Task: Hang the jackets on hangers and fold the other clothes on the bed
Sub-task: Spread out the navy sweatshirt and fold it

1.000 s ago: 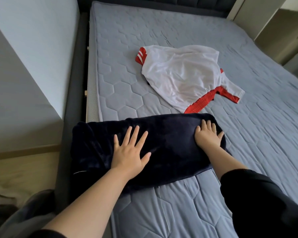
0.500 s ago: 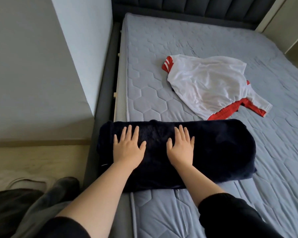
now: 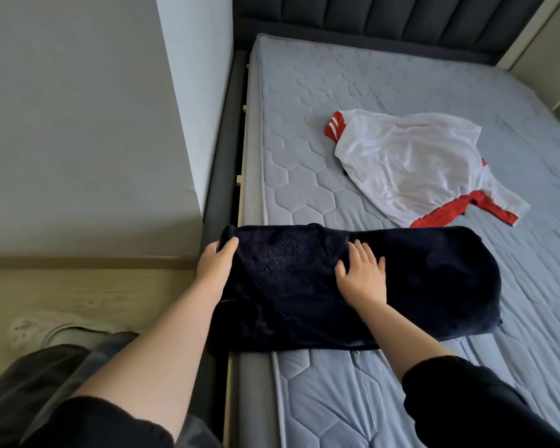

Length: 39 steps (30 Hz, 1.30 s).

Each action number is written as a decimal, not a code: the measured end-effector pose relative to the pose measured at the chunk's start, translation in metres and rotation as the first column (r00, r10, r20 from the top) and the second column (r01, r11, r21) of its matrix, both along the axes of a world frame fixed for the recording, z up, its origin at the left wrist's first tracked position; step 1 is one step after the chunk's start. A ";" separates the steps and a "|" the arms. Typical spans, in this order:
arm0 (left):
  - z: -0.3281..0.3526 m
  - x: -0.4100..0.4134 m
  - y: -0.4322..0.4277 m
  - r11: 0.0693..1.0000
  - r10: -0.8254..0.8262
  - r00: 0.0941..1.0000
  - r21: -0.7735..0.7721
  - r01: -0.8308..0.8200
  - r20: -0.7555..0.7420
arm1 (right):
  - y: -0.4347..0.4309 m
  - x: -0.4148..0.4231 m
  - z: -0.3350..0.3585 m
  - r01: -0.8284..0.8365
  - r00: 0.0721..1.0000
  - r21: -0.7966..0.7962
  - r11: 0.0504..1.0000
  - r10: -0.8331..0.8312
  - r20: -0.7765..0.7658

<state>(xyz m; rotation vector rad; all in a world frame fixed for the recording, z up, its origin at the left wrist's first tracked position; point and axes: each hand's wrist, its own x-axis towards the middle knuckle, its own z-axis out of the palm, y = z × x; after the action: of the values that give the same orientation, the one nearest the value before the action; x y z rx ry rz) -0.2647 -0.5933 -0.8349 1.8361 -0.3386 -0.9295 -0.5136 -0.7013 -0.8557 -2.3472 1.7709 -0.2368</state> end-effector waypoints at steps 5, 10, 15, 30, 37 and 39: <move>0.014 0.012 -0.023 0.995 0.088 0.937 0.079 -0.065 -0.337 | -0.002 0.003 0.004 -0.028 0.997 0.033 0.999 0.030 -0.078; 0.005 0.015 -0.034 0.989 0.112 0.935 0.126 -0.073 -0.336 | -0.005 0.007 0.005 -0.036 0.994 0.044 0.998 0.041 -0.105; -0.018 0.024 -0.024 0.853 0.443 0.669 0.051 -0.519 -0.596 | -0.003 0.002 0.005 0.065 0.957 0.076 0.995 -0.084 0.278; 0.002 -0.014 -0.007 0.964 -0.248 0.751 0.085 0.250 0.612 | 0.007 0.006 -0.010 0.084 0.995 -0.098 0.992 -0.079 0.054; 0.000 -0.033 0.013 0.690 -0.544 0.095 0.380 0.616 0.834 | 0.007 0.009 -0.005 0.080 0.997 -0.039 0.996 -0.080 0.010; -0.007 -0.034 0.014 0.616 -0.612 0.024 0.457 0.642 0.790 | 0.004 0.007 0.003 0.061 0.998 0.027 0.998 -0.062 0.023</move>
<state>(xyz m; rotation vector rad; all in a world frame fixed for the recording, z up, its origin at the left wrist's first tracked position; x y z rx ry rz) -0.2991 -0.5796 -0.8423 1.9956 -2.0761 -0.2350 -0.5066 -0.6970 -0.8523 -2.2650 1.8262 -0.2484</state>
